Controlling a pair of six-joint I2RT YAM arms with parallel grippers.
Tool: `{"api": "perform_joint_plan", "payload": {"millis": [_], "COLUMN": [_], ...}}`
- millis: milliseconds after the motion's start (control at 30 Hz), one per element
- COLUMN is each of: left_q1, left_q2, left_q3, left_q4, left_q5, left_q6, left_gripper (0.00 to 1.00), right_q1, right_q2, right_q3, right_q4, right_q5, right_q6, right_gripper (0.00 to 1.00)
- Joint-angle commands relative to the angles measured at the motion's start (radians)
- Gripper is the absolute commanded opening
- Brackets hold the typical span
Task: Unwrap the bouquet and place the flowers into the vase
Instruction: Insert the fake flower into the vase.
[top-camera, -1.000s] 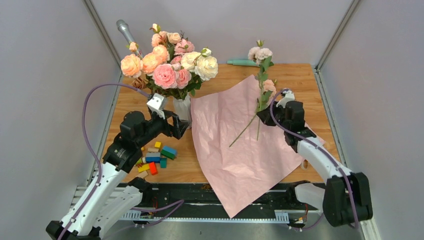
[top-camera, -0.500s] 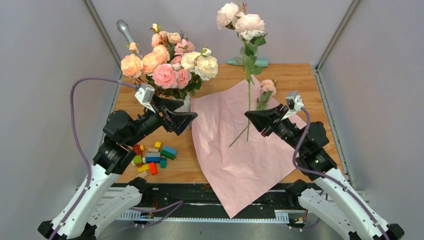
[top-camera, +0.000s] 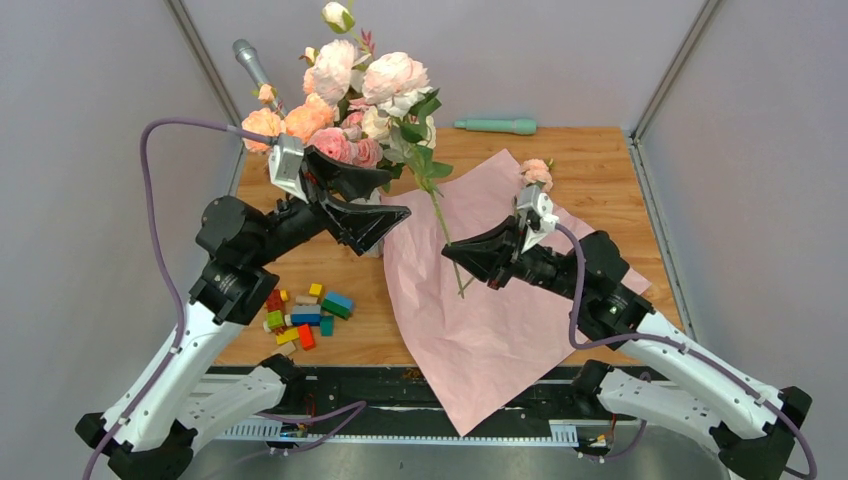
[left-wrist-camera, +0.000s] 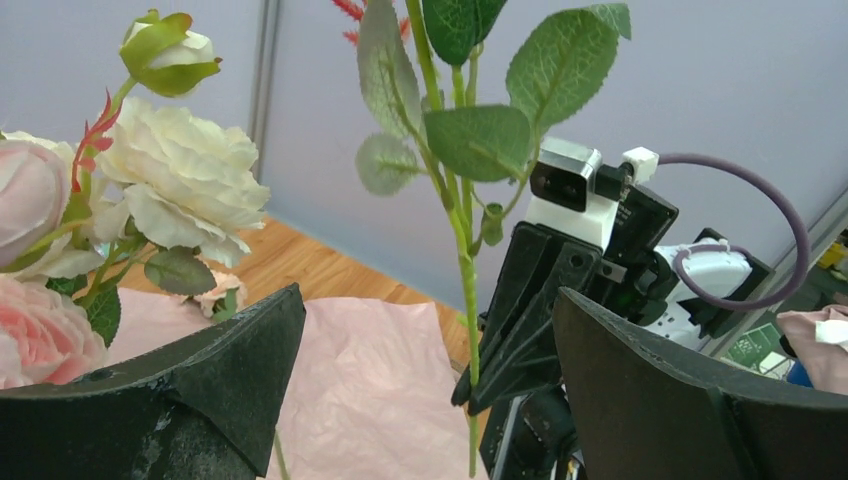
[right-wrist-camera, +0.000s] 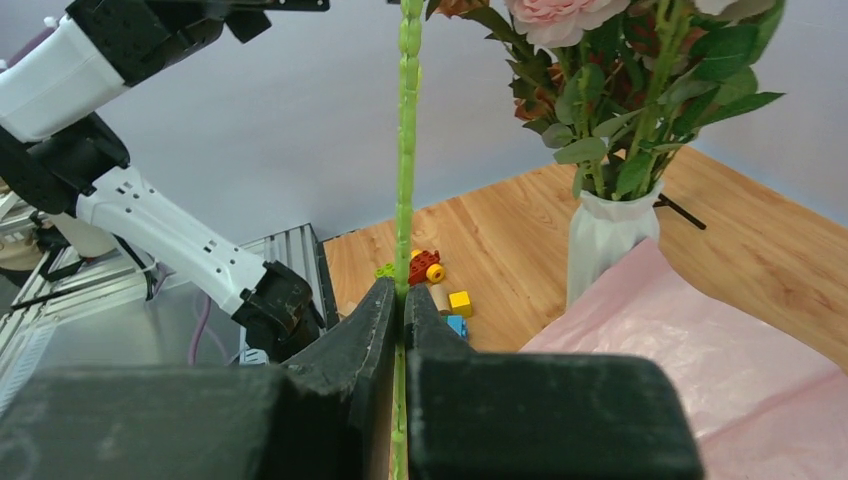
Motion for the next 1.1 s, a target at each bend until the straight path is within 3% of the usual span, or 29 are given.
{"api": "perform_joint_plan", "payload": {"millis": [0,267,533,767,900,1067], "left_q1": [-0.004,-0.004,-0.004,-0.004,-0.004,-0.004], "left_q2": [0.026,0.045,0.028,0.03,0.031,0.025], "left_q3": [0.045,0.048,0.051,0.052,0.05,0.048], "left_q4": [0.066,0.126,0.135,0.15,0.156,0.147], "left_q5": [-0.015,-0.04,-0.039,-0.048,-0.045,-0.05], "left_q6": [-0.029,-0.054,-0.057,-0.061,-0.064,-0.054], "left_gripper": [1.0,1.0,0.86,0.68,0.51,0.13], "right_q1": [0.039,0.063,0.062,0.062,0.063,0.063], "right_q2": [0.026,0.068,0.08,0.094,0.098,0.095], "right_q3": [0.073,0.087,0.083,0.084,0.084,0.083], "right_q4": [0.025,0.004,0.009,0.003,-0.004,-0.013], "right_q5": [-0.041,-0.062,-0.067,-0.082,-0.089,-0.079], "right_q6": [-0.047,-0.056,-0.055,-0.055,-0.055,-0.058], "right_gripper": [0.0,0.0,0.0,0.0,0.0,0.0]}}
